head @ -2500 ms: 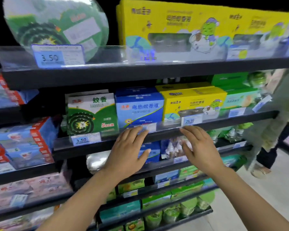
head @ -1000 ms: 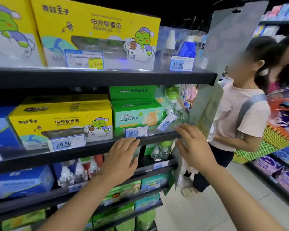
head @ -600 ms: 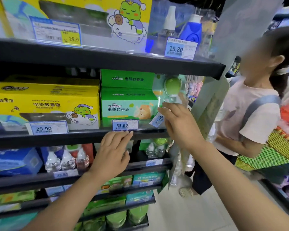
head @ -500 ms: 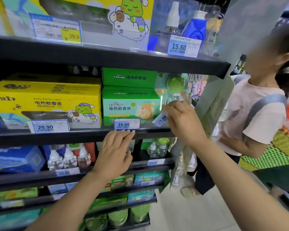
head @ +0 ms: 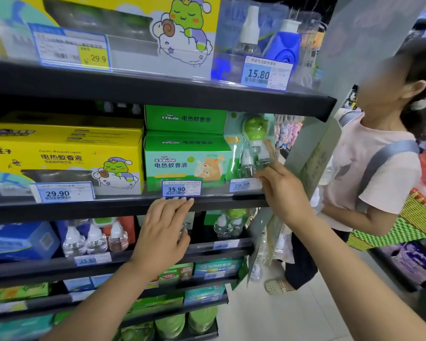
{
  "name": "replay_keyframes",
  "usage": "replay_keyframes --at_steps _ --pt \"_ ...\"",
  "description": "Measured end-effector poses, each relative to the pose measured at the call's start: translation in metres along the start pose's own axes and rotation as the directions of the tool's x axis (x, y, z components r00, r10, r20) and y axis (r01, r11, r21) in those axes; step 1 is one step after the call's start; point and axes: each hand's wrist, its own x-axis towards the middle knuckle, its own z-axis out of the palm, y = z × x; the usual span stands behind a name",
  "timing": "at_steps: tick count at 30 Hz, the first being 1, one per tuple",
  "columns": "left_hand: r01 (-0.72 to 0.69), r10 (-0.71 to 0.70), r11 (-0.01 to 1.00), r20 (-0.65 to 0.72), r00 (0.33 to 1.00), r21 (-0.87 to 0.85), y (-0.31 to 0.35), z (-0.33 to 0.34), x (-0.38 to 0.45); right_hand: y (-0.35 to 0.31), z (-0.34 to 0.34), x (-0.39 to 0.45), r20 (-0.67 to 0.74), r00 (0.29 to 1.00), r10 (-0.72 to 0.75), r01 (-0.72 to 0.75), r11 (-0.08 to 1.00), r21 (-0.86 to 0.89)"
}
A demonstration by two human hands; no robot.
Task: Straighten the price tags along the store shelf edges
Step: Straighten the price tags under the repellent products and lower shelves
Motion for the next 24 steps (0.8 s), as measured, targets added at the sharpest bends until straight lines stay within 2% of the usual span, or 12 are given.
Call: replay_keyframes --at_steps 12,15,19,24 --pt "0.046 -0.046 0.999 -0.009 0.999 -0.012 0.004 0.002 -0.001 0.012 0.001 0.000 -0.016 1.000 0.000 -0.001 0.999 -0.038" --pt "0.054 -0.054 0.999 -0.004 0.999 -0.006 0.004 0.003 -0.001 0.009 0.002 0.001 -0.028 0.998 -0.055 0.054 0.998 -0.043" --pt "0.054 -0.054 0.999 -0.008 0.998 0.000 0.004 0.003 -0.001 0.003 0.010 0.003 0.043 0.985 -0.165 0.167 0.985 -0.042" --pt "0.046 -0.046 0.999 -0.009 0.999 0.003 0.004 0.002 0.000 0.009 0.016 -0.005 0.044 0.991 -0.130 0.131 0.991 -0.032"
